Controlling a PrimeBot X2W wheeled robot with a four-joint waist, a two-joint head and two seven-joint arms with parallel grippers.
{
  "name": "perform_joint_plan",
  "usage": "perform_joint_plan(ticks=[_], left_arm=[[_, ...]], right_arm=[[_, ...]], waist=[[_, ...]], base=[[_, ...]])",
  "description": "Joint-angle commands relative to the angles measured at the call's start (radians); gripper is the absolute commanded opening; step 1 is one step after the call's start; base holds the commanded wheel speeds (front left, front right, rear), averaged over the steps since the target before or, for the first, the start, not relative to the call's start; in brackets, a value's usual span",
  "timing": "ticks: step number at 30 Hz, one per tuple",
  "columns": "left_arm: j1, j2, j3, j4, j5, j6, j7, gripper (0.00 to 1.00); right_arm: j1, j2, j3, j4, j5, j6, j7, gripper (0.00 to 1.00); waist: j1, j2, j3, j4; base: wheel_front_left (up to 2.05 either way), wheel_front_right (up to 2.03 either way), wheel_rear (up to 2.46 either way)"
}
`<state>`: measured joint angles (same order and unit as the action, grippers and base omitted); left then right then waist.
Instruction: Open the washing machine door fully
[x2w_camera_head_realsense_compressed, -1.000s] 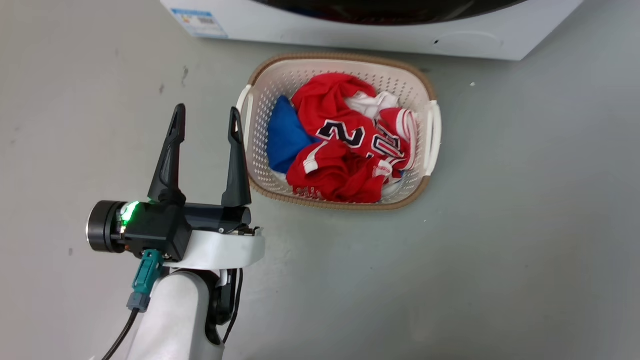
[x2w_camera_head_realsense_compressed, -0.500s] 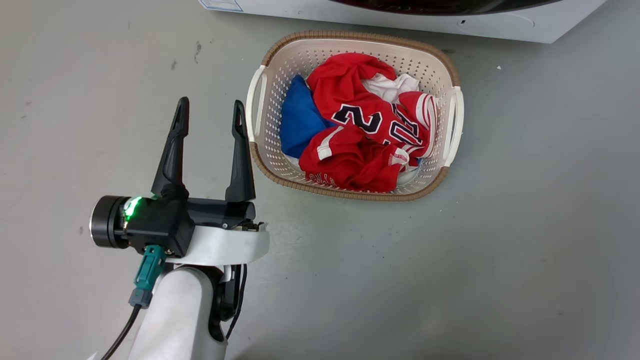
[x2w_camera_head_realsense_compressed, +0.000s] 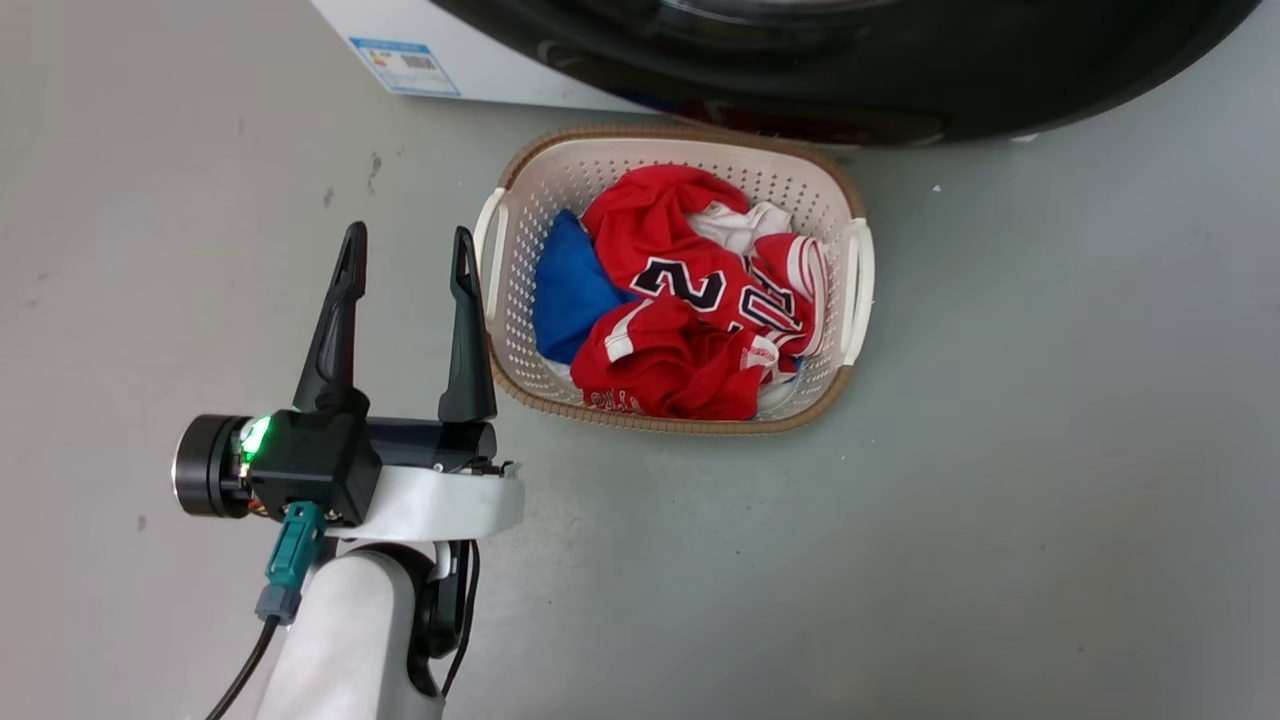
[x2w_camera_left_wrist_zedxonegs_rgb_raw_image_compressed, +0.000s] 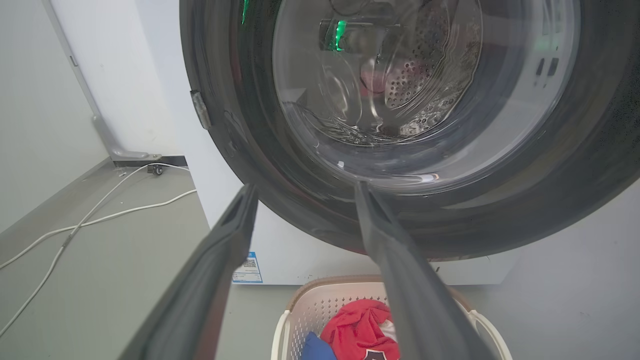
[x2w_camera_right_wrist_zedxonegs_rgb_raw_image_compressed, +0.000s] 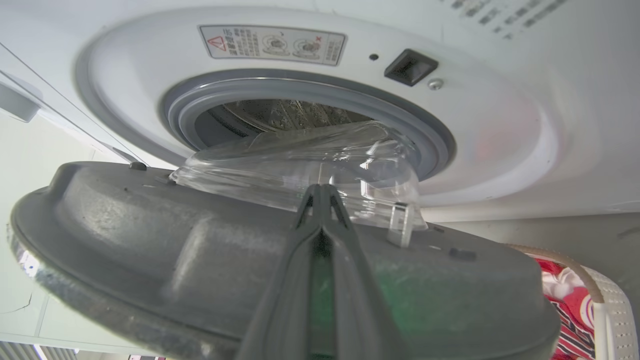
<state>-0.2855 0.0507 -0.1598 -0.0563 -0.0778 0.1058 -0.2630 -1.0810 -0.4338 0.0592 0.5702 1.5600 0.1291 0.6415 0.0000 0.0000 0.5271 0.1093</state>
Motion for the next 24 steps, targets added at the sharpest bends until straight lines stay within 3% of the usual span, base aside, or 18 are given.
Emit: perform_joint_plan(ticks=[1,12,24], left_arm=[[0.016,-0.001,0.003,0.004,0.006,-0.004,-0.003,1.0],[0.047,-0.001,0.023,0.015,0.017,-0.017,-0.003,1.0],[0.089,-0.001,0.039,0.023,0.022,-0.022,-0.003,1.0]], right_arm=[[0.032,0.014,0.009,-0.013,0.007,0.003,0.015,0.0],[0.183,0.076,0.065,-0.101,0.027,0.003,0.077,0.0],[0.396,0.126,0.107,-0.274,0.079,0.003,0.138,0.0]], waist=[[0.0,0.0,-0.017,-0.013],[0.0,0.0,-0.073,-0.044],[0.0,0.0,-0.157,-0.058]], base=[[0.0,0.0,0.0],[0.0,0.0,0.0],[0.0,0.0,0.0]])
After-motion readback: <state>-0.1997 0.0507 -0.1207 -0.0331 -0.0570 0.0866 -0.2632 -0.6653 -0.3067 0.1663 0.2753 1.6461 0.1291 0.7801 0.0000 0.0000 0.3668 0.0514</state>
